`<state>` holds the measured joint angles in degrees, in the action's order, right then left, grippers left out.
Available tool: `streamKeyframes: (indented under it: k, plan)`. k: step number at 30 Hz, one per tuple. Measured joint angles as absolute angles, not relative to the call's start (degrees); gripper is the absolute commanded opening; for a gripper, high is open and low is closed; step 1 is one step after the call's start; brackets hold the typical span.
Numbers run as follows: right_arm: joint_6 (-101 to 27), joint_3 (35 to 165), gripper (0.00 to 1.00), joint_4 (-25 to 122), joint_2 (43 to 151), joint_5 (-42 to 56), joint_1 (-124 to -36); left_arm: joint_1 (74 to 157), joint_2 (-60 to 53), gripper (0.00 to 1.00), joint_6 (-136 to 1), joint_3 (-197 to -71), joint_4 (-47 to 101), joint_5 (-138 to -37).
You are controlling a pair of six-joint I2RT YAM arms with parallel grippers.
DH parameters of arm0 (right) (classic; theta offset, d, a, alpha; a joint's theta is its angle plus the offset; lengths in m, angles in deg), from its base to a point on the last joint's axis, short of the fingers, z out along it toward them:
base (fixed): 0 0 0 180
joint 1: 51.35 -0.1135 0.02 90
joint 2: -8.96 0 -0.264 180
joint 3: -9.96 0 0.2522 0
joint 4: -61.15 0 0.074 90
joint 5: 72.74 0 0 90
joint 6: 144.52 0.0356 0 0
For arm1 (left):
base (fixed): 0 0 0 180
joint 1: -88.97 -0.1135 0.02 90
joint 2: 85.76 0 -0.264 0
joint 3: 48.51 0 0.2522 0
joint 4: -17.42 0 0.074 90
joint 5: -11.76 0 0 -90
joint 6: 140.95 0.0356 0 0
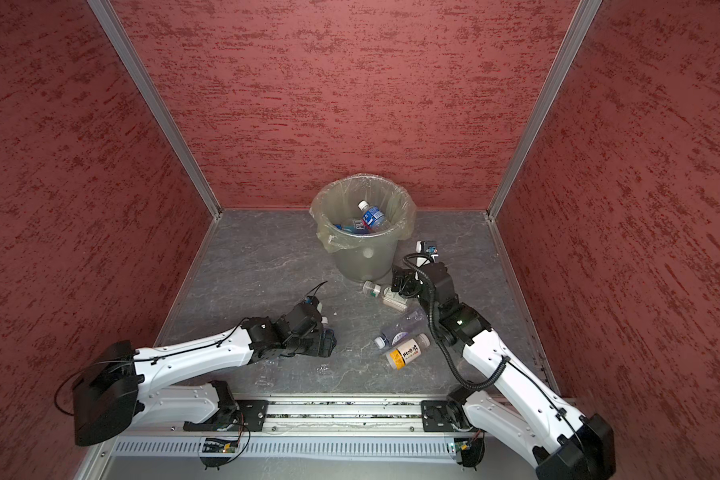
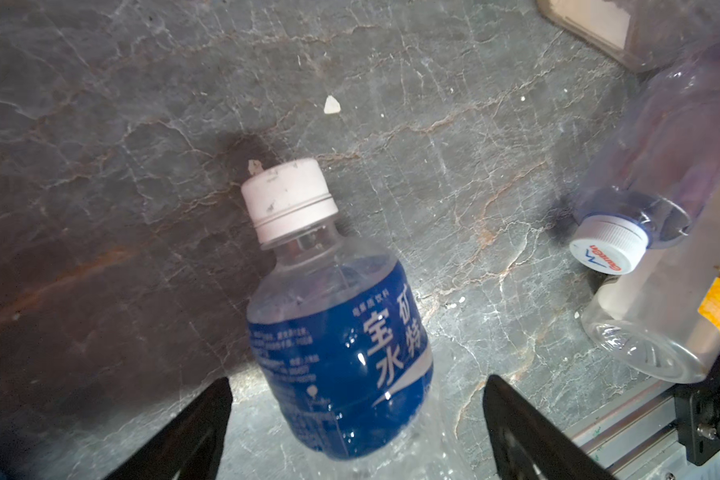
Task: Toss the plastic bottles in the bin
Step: 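Withdraw the right gripper from the bin while the left gripper lowers toward the mineral-water bottle, then close the left gripper on the blue-labelled mineral-water bottle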
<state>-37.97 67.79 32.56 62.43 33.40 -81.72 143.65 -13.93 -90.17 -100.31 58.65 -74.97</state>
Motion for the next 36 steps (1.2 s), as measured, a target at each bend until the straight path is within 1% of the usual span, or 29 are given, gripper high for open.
streamKeyframes:
  k: [7, 15, 19, 22, 26, 29, 31, 36]
  plan:
    - [-38.0, 67.8, 0.98, 32.6, 62.4, 33.3, -81.7, 143.7, -10.6, 0.93, -90.1, -101.1, 58.8, -75.5]
    - [-38.0, 67.8, 0.97, 32.6, 62.4, 32.9, -81.7, 143.7, -6.8, 0.89, -90.1, -102.3, 58.6, -76.9]
    - [-38.0, 67.8, 0.95, 32.6, 62.5, 32.8, -81.7, 143.6, -5.9, 0.81, -89.6, -103.0, 58.5, -77.1]
    - [-38.0, 67.8, 0.9, 32.6, 62.7, 32.7, -81.7, 143.4, -5.8, 0.74, -89.2, -103.3, 58.1, -77.6]
    - [-38.0, 67.8, 0.83, 32.6, 62.8, 32.5, -81.7, 143.0, -5.8, 0.66, -88.8, -103.3, 57.6, -78.4]
    - [-37.9, 67.8, 0.8, 32.6, 62.8, 32.4, -81.7, 142.6, -5.8, 0.58, -88.5, -103.3, 57.2, -78.8]
    - [-38.0, 67.8, 0.79, 32.6, 62.8, 32.4, -81.7, 142.5, -5.9, 0.56, -88.4, -103.3, 56.9, -79.1]
    - [-38.0, 67.8, 0.79, 32.6, 62.8, 32.4, -81.7, 142.3, -7.5, 0.54, -88.4, -103.1, 56.7, -79.3]
